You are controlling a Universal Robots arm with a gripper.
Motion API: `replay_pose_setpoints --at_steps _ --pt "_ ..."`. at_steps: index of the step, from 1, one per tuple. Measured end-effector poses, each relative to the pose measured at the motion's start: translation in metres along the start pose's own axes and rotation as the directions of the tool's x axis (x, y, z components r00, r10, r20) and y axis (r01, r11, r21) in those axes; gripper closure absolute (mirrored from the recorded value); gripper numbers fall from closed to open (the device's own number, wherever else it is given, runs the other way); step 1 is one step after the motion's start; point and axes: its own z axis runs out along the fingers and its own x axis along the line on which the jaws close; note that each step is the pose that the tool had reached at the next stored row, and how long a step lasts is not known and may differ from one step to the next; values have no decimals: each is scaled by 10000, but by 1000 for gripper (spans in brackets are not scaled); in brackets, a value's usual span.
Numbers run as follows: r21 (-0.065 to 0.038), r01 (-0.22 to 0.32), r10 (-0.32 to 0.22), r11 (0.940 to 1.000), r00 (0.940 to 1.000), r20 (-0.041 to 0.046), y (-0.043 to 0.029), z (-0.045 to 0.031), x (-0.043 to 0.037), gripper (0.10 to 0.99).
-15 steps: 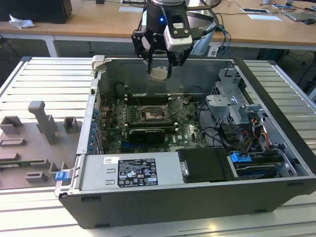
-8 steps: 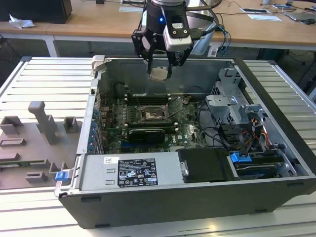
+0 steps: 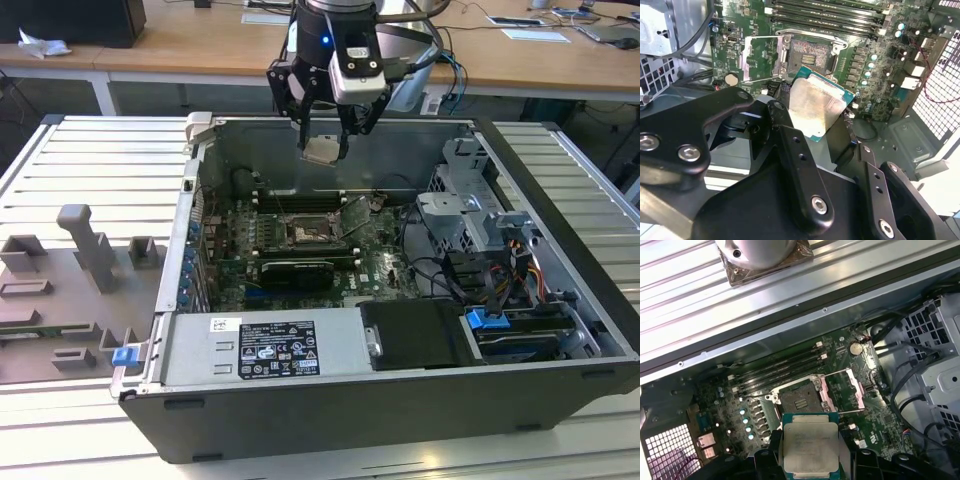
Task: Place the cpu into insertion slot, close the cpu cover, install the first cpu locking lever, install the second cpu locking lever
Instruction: 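Place the cpu into insertion slot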
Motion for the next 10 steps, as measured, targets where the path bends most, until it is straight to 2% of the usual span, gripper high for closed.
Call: replay_pose_setpoints --at_steps 10 --pt "-9 -386 386 9993 9992 33 0 3 0 553"
